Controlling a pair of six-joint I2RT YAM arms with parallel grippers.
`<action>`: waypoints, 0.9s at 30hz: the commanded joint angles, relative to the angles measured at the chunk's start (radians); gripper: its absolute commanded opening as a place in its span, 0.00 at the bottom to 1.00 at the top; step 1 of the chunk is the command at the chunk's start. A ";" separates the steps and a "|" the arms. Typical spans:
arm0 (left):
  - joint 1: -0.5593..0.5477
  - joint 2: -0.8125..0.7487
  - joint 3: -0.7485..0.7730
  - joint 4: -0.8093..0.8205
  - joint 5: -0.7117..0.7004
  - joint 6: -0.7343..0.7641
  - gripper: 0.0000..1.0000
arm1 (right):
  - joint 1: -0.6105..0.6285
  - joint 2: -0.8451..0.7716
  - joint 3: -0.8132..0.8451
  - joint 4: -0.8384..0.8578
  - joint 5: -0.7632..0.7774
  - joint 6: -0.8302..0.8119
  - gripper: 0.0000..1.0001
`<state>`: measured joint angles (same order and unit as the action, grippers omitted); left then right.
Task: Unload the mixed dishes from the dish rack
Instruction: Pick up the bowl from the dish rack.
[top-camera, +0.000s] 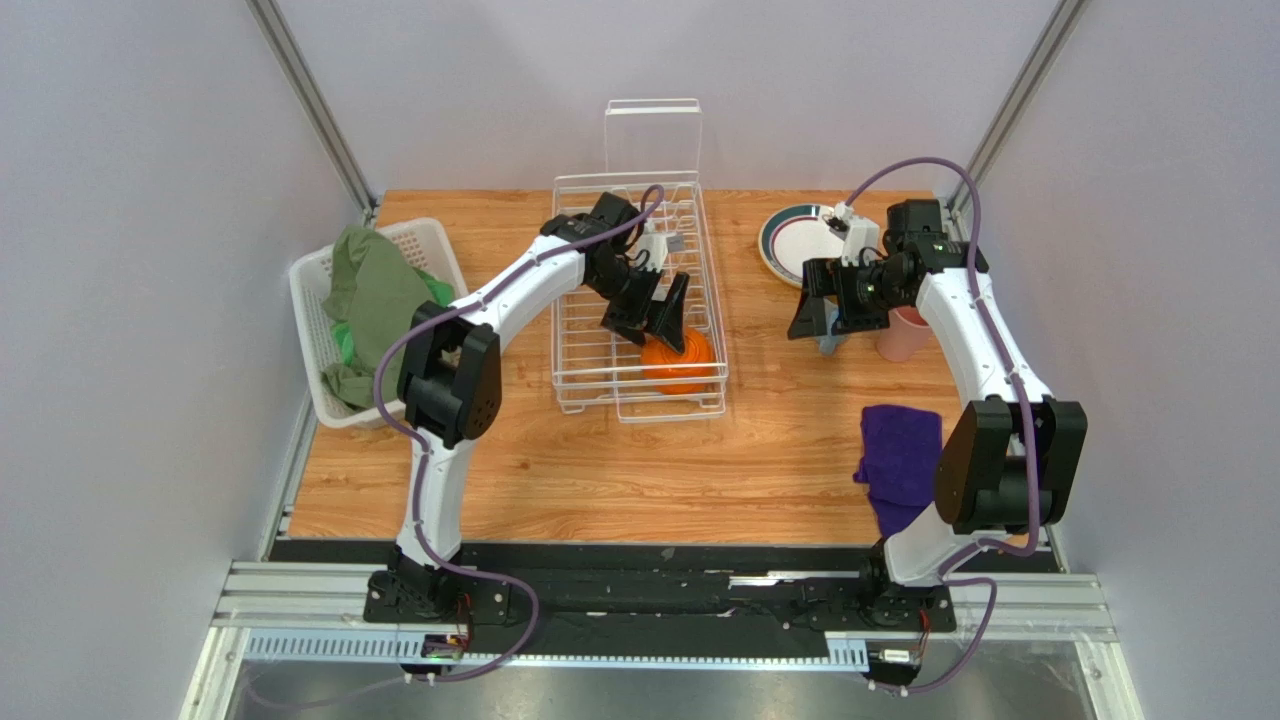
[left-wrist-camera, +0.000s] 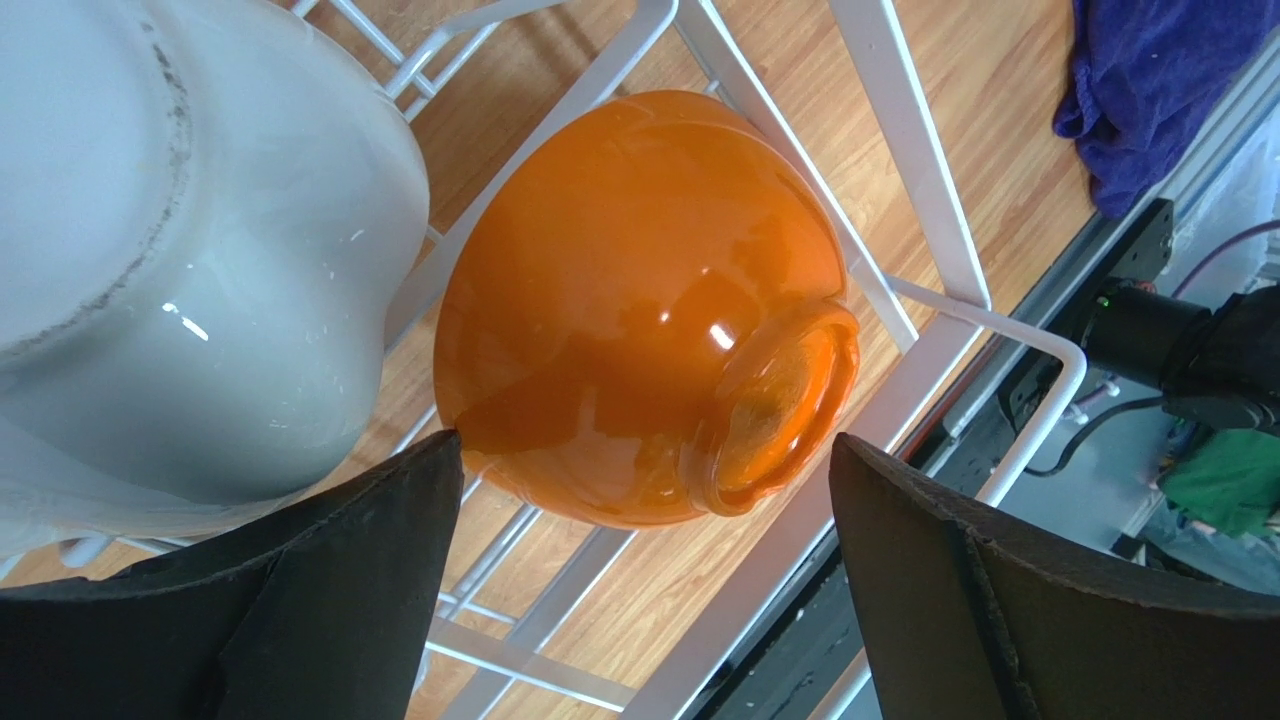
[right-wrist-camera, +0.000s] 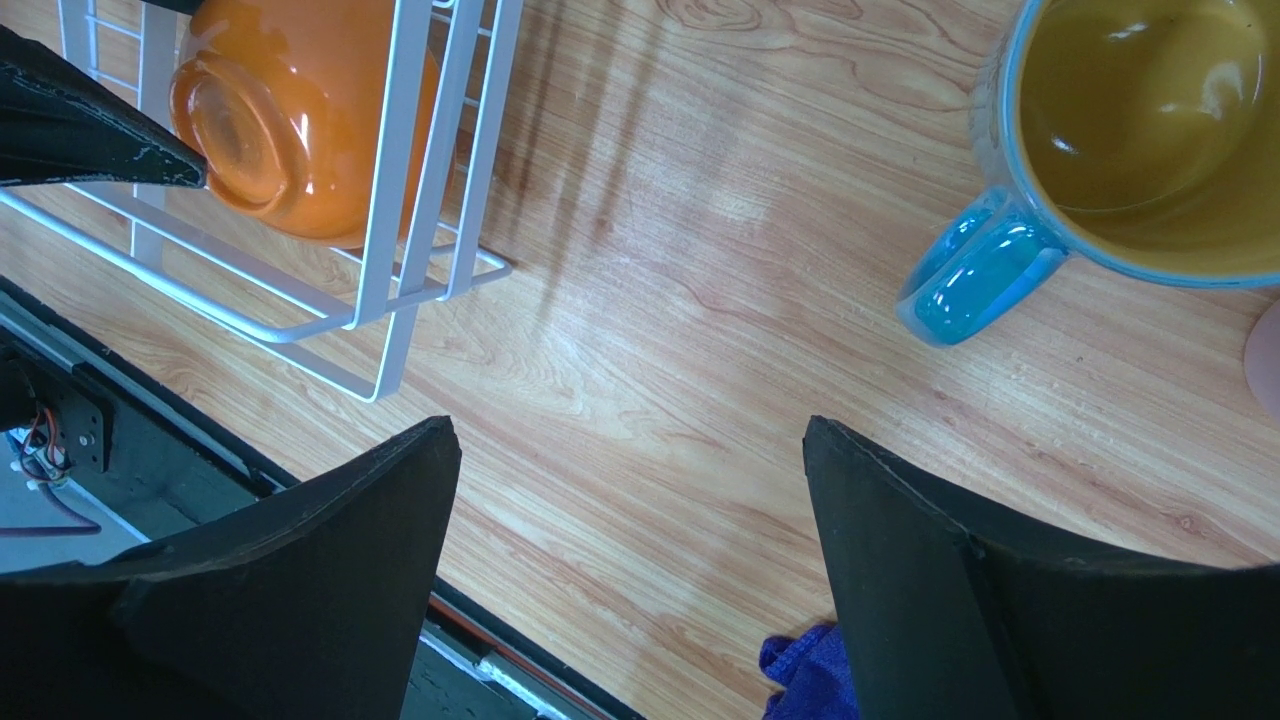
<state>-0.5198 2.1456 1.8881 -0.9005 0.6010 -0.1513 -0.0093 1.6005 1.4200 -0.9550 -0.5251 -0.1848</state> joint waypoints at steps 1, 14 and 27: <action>-0.011 0.025 0.040 0.008 0.042 -0.008 0.99 | 0.003 -0.016 -0.004 0.027 -0.003 -0.013 0.89; -0.017 0.043 0.029 0.000 -0.032 -0.005 0.99 | 0.003 -0.011 -0.009 0.021 -0.009 -0.019 0.89; -0.036 0.088 0.092 -0.055 -0.055 -0.002 0.99 | 0.003 -0.010 -0.015 0.024 -0.012 -0.019 0.89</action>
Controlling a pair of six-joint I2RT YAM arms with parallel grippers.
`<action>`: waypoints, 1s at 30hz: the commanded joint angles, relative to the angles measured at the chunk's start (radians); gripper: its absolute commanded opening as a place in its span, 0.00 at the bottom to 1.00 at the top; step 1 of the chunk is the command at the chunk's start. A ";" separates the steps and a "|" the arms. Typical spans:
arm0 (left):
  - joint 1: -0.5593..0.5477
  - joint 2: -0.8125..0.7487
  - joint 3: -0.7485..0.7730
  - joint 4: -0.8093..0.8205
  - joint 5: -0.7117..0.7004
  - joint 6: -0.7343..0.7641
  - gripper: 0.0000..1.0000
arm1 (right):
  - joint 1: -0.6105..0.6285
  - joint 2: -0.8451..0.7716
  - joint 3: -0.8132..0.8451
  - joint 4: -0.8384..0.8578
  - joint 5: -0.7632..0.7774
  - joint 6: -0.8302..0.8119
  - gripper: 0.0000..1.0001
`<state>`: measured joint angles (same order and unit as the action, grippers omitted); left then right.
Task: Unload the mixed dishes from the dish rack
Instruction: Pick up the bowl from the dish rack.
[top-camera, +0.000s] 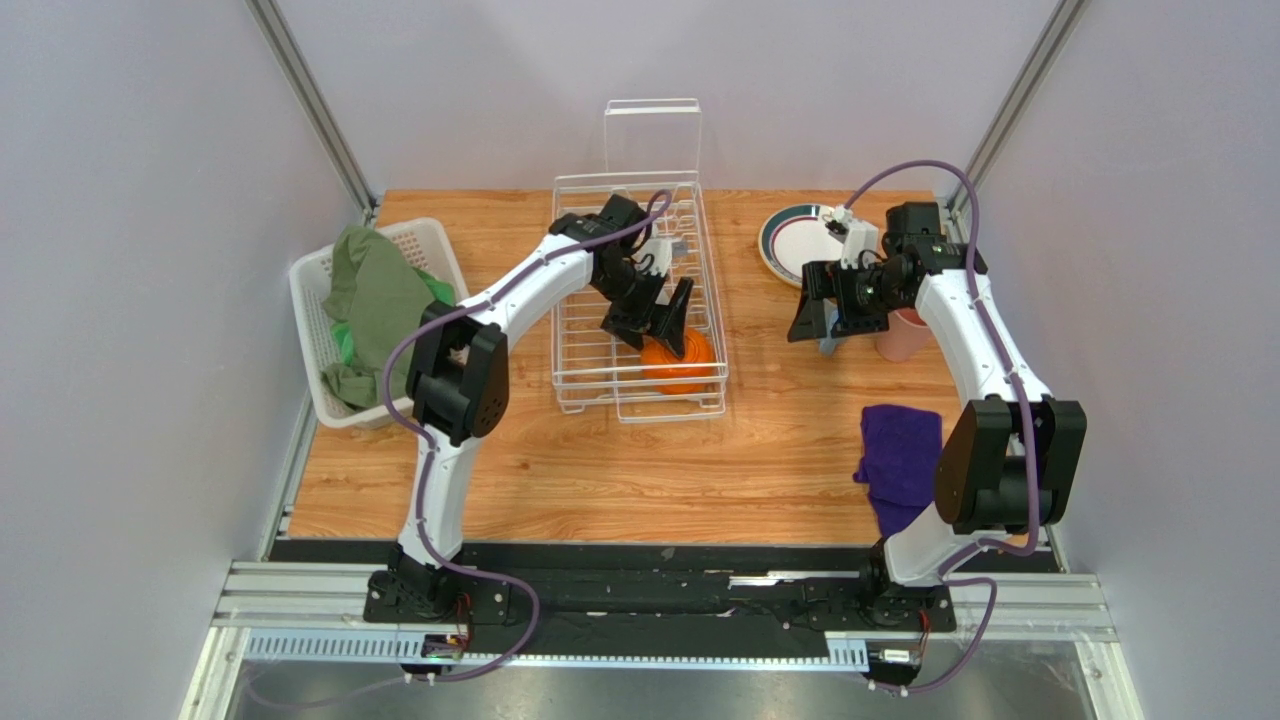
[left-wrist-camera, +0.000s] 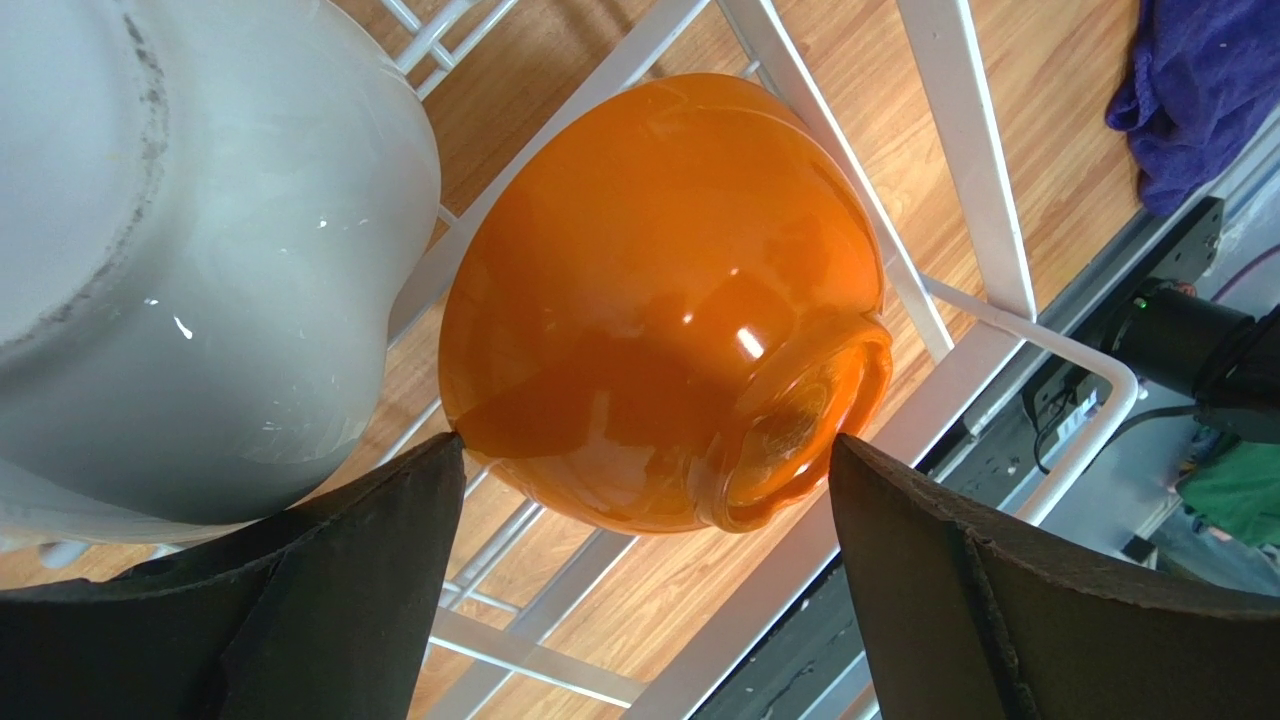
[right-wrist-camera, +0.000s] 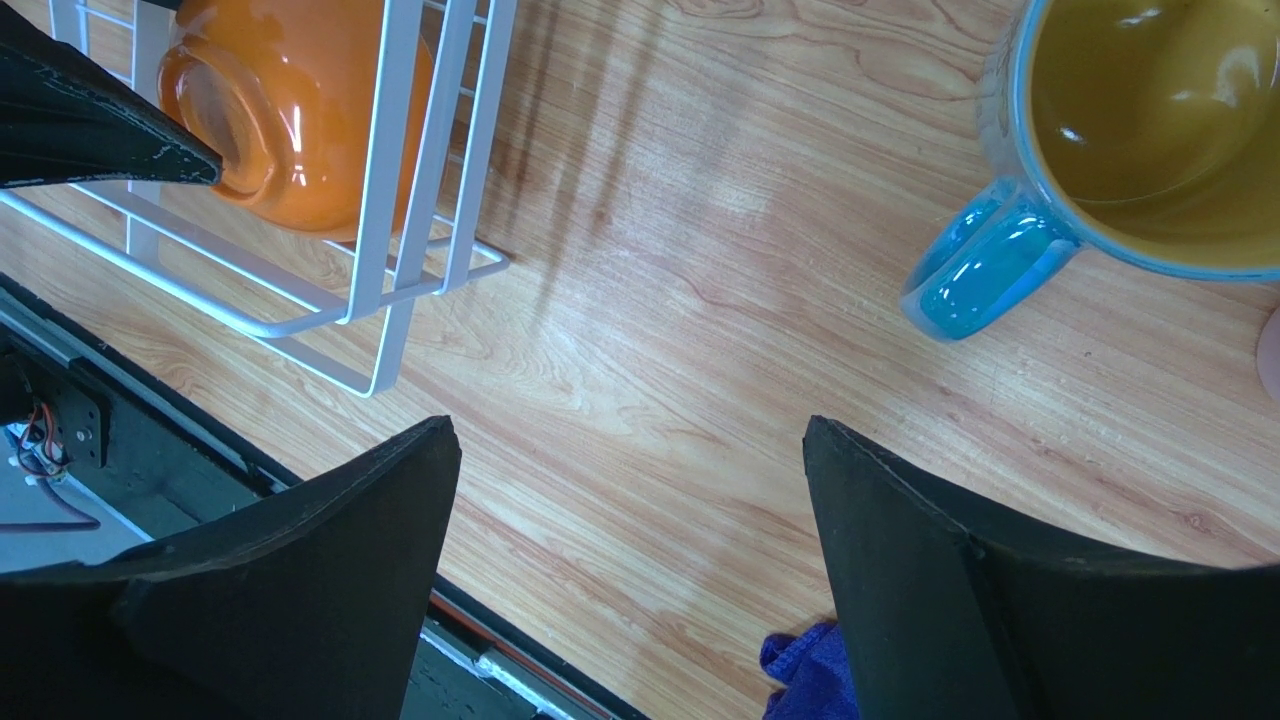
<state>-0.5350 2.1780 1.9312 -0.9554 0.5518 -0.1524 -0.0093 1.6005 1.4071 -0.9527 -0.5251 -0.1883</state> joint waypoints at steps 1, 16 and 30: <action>-0.023 0.058 0.054 -0.003 0.000 0.001 0.99 | 0.003 -0.010 -0.005 0.025 -0.012 -0.016 0.89; -0.046 0.069 0.086 -0.017 0.109 0.021 0.99 | 0.003 -0.010 -0.019 0.029 -0.018 -0.016 0.89; -0.075 0.108 0.160 -0.085 0.037 0.022 0.99 | 0.003 -0.008 -0.022 0.028 -0.018 -0.023 0.89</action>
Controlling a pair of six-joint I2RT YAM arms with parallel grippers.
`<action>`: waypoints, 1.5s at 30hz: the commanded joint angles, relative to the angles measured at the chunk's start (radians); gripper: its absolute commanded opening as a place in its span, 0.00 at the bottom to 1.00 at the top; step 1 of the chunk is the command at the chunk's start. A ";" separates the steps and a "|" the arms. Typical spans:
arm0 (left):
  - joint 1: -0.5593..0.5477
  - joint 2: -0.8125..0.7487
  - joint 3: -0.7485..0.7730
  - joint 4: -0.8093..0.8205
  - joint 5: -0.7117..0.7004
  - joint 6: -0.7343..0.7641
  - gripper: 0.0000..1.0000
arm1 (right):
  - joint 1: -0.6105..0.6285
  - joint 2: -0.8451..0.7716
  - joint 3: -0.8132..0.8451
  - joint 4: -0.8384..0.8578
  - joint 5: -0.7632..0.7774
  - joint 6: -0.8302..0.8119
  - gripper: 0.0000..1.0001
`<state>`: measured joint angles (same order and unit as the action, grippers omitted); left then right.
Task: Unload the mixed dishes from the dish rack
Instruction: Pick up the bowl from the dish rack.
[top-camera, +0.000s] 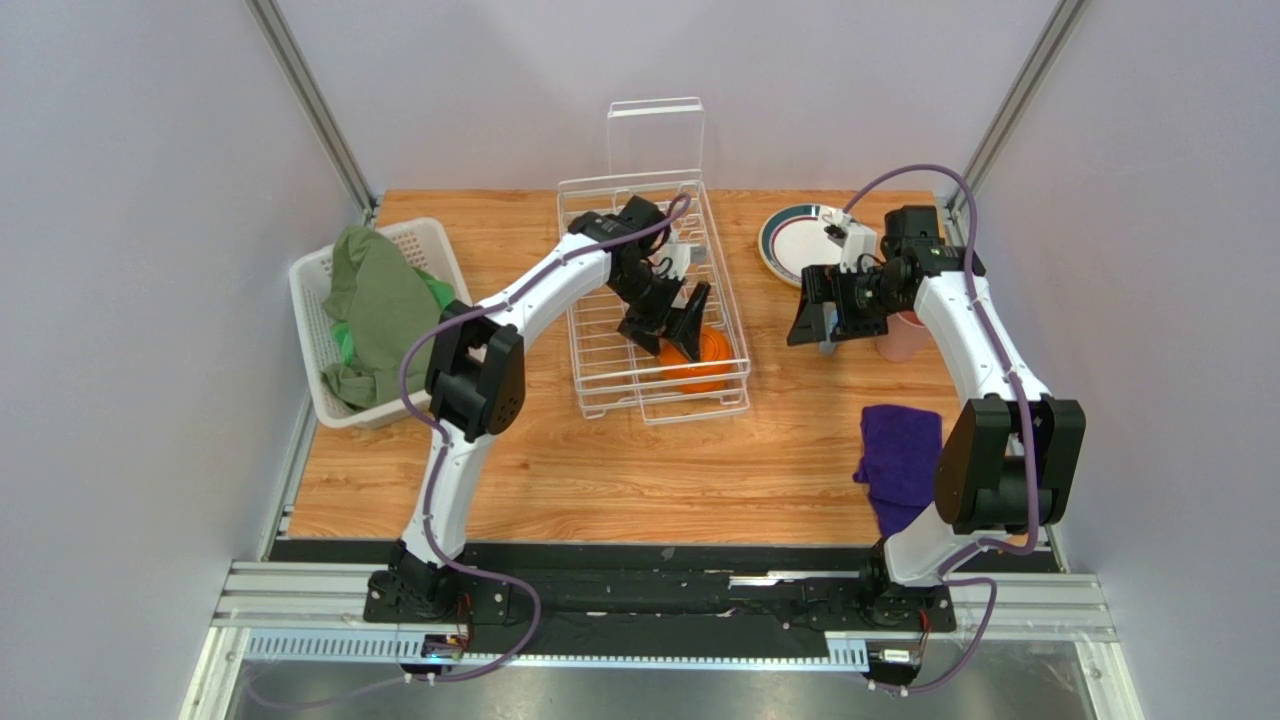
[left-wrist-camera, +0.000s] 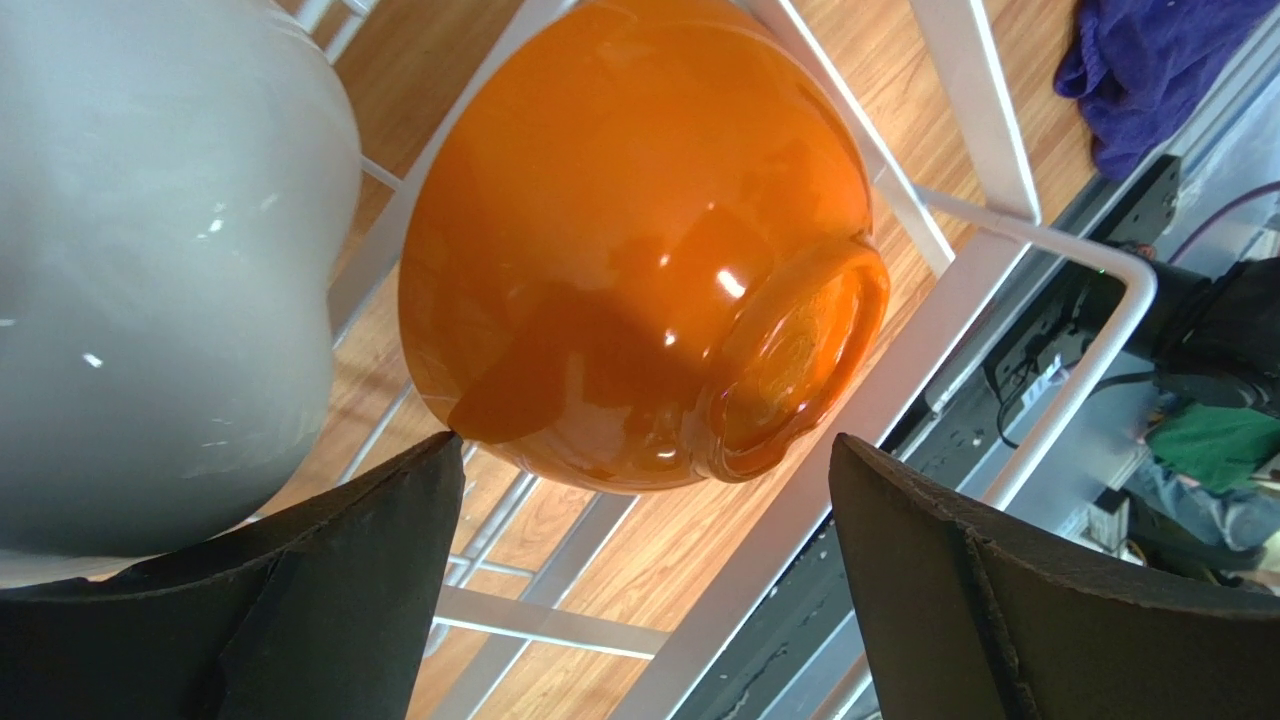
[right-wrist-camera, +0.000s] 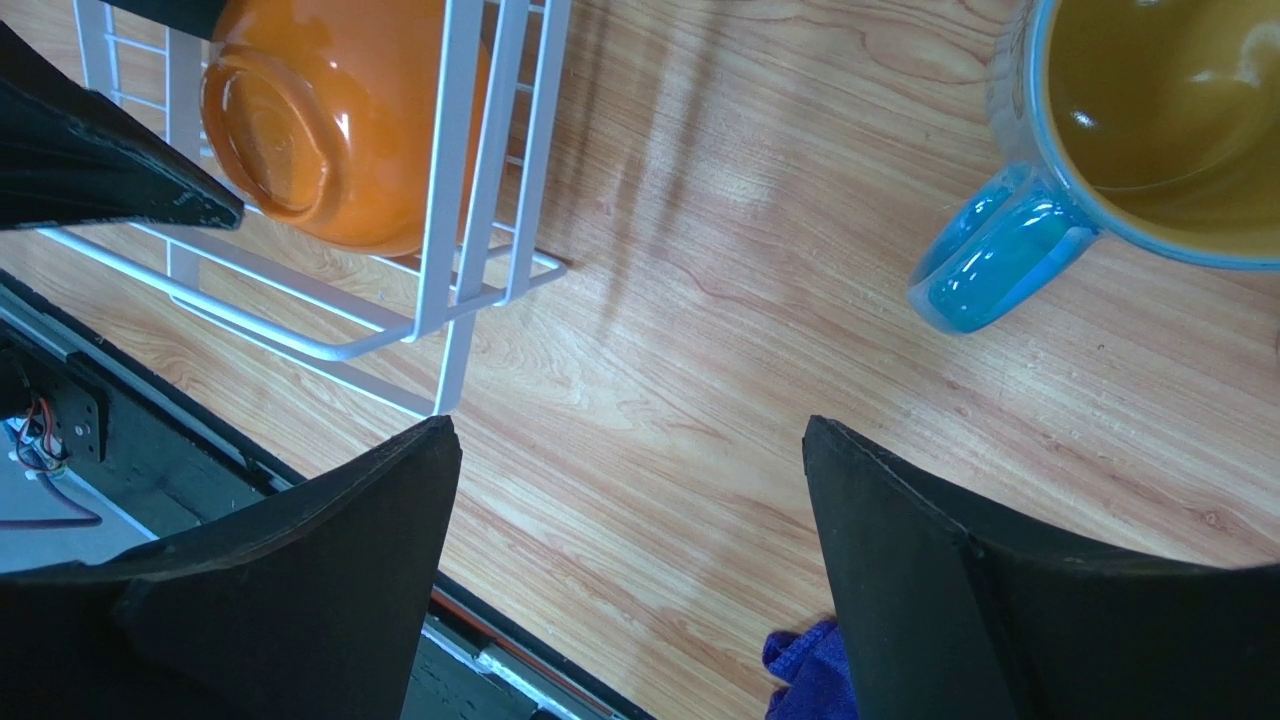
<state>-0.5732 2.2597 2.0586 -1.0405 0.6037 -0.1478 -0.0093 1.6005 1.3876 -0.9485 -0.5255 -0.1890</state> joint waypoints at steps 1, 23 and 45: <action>-0.037 0.024 0.032 0.000 -0.024 0.016 0.99 | 0.003 -0.007 -0.002 0.022 -0.018 -0.023 0.89; -0.039 -0.005 -0.015 0.128 -0.147 -0.016 0.99 | 0.002 -0.005 0.008 0.014 -0.027 -0.024 0.89; -0.036 -0.058 -0.198 0.341 -0.124 -0.085 0.99 | 0.089 -0.053 -0.002 0.093 0.064 0.003 0.88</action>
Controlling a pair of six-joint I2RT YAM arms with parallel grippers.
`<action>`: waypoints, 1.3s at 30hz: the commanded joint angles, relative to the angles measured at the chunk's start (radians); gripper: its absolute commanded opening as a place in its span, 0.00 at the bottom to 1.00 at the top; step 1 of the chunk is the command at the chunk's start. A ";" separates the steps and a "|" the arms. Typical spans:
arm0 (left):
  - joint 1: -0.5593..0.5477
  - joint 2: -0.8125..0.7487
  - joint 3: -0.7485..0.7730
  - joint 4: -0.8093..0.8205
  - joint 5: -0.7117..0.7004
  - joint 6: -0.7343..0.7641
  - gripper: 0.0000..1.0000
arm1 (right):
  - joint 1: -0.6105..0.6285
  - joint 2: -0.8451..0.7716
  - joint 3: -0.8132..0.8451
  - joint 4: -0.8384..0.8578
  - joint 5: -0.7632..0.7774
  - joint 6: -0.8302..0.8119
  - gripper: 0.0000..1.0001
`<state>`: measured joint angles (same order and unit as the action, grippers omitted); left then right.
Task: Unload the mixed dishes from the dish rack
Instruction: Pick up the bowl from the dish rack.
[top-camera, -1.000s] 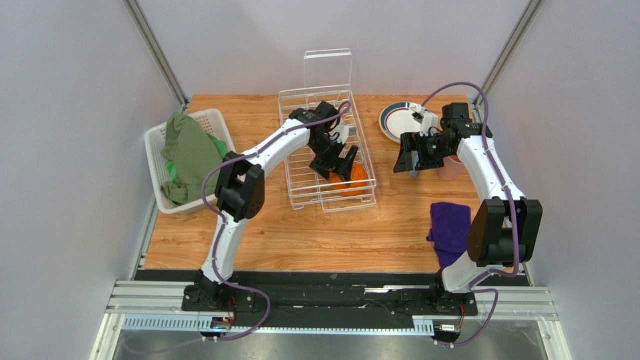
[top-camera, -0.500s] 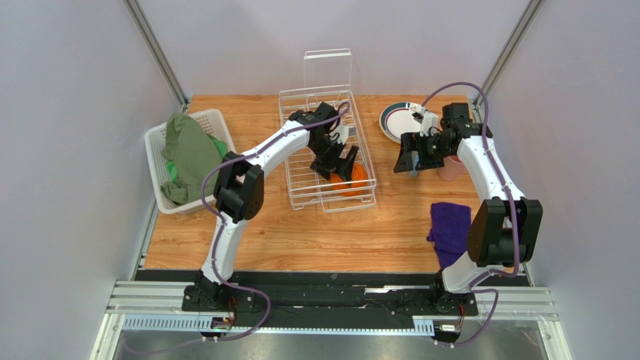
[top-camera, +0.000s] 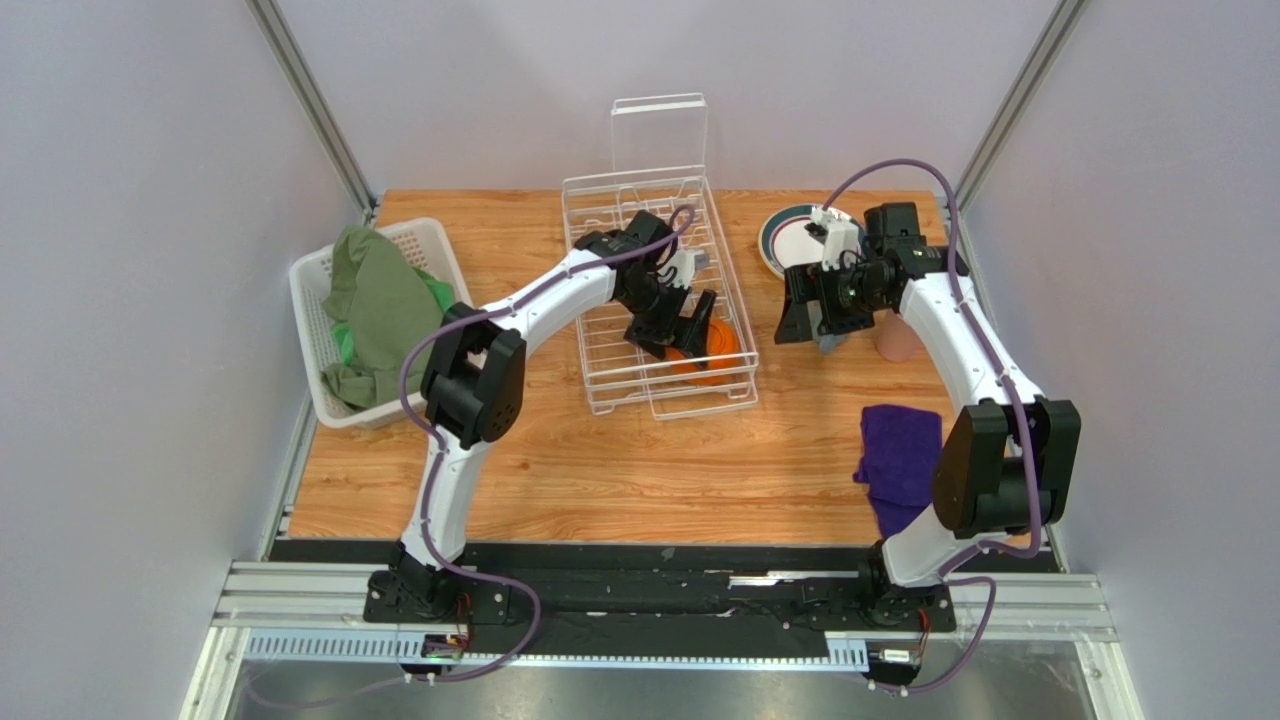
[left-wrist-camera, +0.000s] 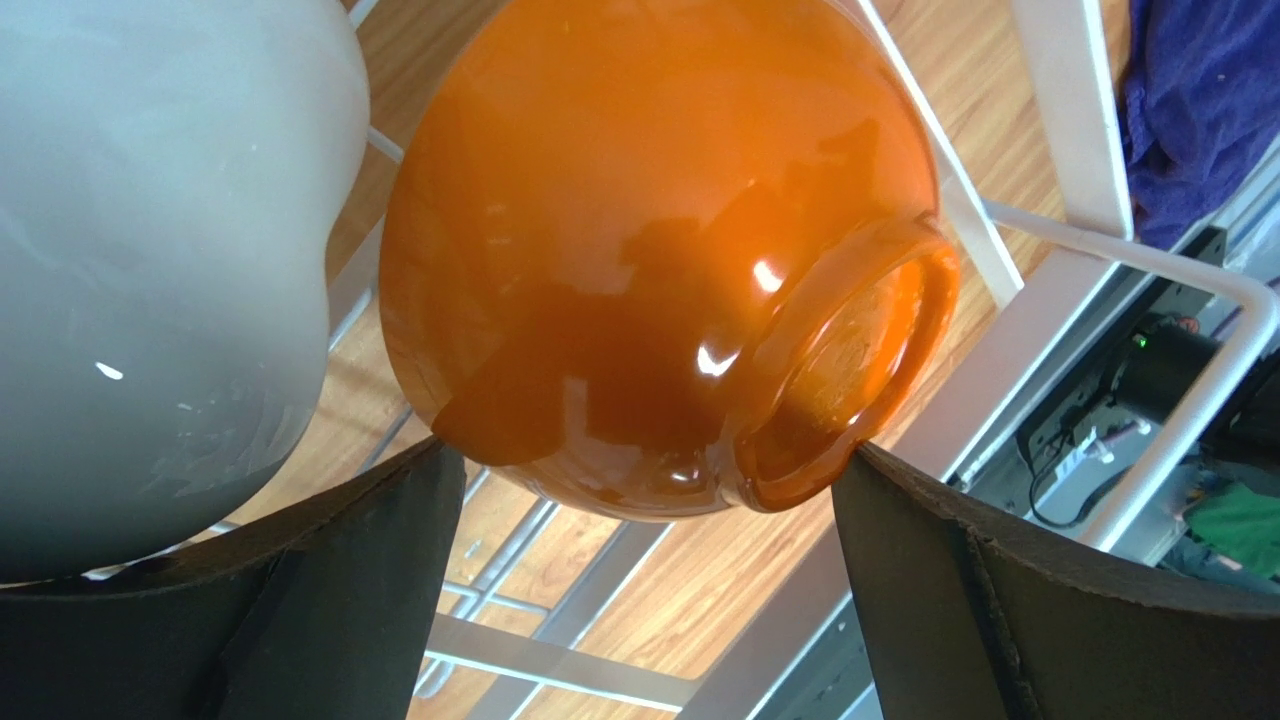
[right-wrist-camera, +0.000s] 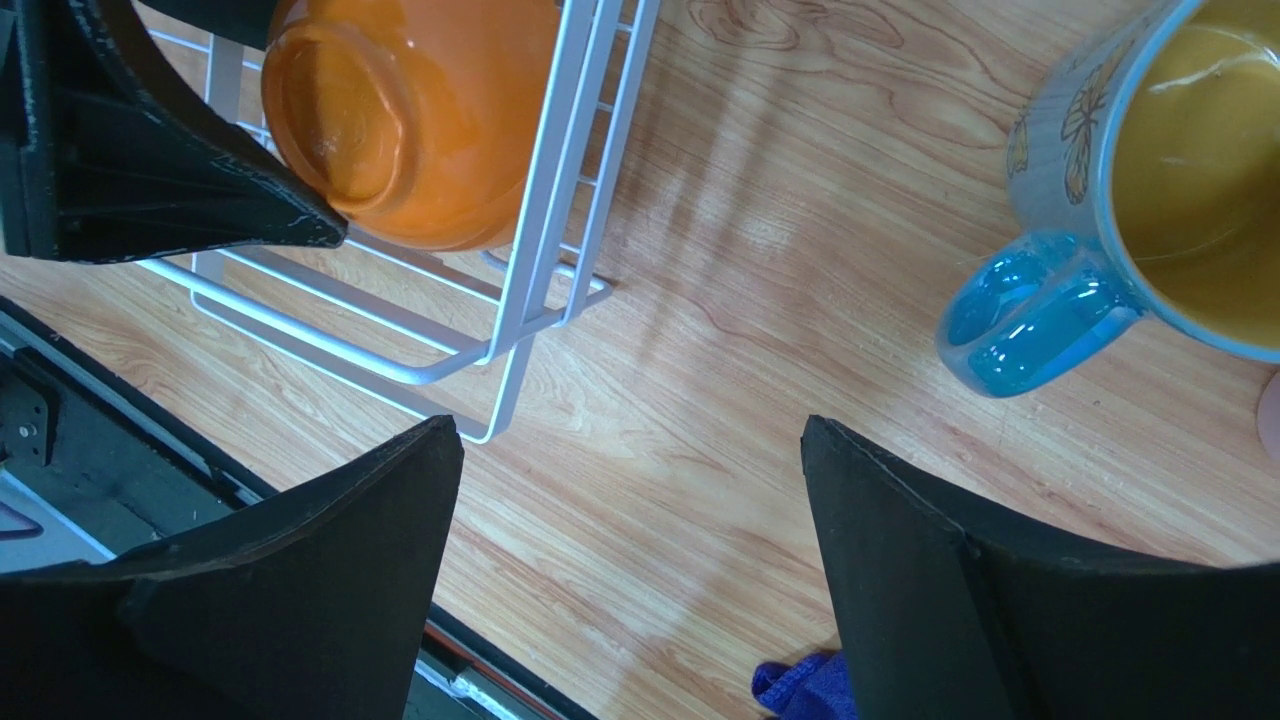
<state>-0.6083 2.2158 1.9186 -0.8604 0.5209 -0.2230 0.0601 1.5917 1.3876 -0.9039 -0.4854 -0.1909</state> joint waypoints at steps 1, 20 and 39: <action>0.001 -0.021 -0.067 0.175 -0.041 -0.013 0.99 | 0.021 -0.045 -0.002 0.048 0.025 0.005 0.88; 0.018 -0.105 -0.187 0.357 -0.007 -0.042 0.99 | 0.087 0.017 0.056 0.109 0.079 0.028 0.87; 0.021 -0.163 -0.268 0.460 0.036 -0.044 0.99 | 0.150 0.180 0.120 0.192 0.143 0.045 0.85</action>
<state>-0.5842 2.0998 1.6718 -0.5129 0.5415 -0.2718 0.1902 1.7565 1.4654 -0.7704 -0.3725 -0.1593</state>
